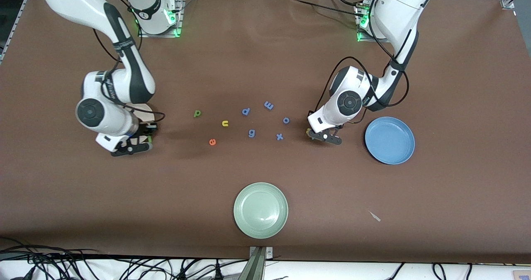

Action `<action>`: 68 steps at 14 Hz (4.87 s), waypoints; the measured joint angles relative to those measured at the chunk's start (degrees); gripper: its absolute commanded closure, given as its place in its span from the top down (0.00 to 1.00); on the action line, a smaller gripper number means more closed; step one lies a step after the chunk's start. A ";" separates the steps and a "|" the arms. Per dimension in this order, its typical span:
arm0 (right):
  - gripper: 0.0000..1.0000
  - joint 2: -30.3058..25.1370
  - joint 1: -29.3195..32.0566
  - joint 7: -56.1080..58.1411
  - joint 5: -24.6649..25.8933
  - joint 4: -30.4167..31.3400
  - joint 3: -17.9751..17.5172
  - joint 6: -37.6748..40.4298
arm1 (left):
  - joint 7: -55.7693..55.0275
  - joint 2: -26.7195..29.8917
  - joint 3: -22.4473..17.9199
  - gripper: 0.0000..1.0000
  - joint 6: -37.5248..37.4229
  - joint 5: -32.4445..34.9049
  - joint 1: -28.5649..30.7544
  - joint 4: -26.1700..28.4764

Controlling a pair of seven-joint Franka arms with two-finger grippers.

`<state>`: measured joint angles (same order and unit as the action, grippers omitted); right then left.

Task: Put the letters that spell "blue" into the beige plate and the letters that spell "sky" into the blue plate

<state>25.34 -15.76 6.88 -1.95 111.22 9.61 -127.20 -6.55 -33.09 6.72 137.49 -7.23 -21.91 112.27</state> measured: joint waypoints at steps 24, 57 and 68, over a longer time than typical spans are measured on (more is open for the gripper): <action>1.00 -2.58 -1.19 -41.75 -0.30 14.42 -15.79 -16.06 | 21.81 8.83 -1.99 0.58 -9.18 1.98 18.66 1.69; 0.52 -3.70 -1.49 -2.92 0.06 7.11 3.53 0.28 | 2.84 -3.62 -0.76 0.05 6.57 -2.23 -1.15 -5.53; 1.00 -2.56 -1.01 -12.93 -0.30 0.62 -2.61 0.67 | 2.95 -3.70 -0.86 0.68 6.56 -1.83 -1.17 -5.73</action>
<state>22.78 -16.77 -6.05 -2.25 111.84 6.99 -126.53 -3.60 -36.79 5.86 144.06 -9.06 -23.08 106.54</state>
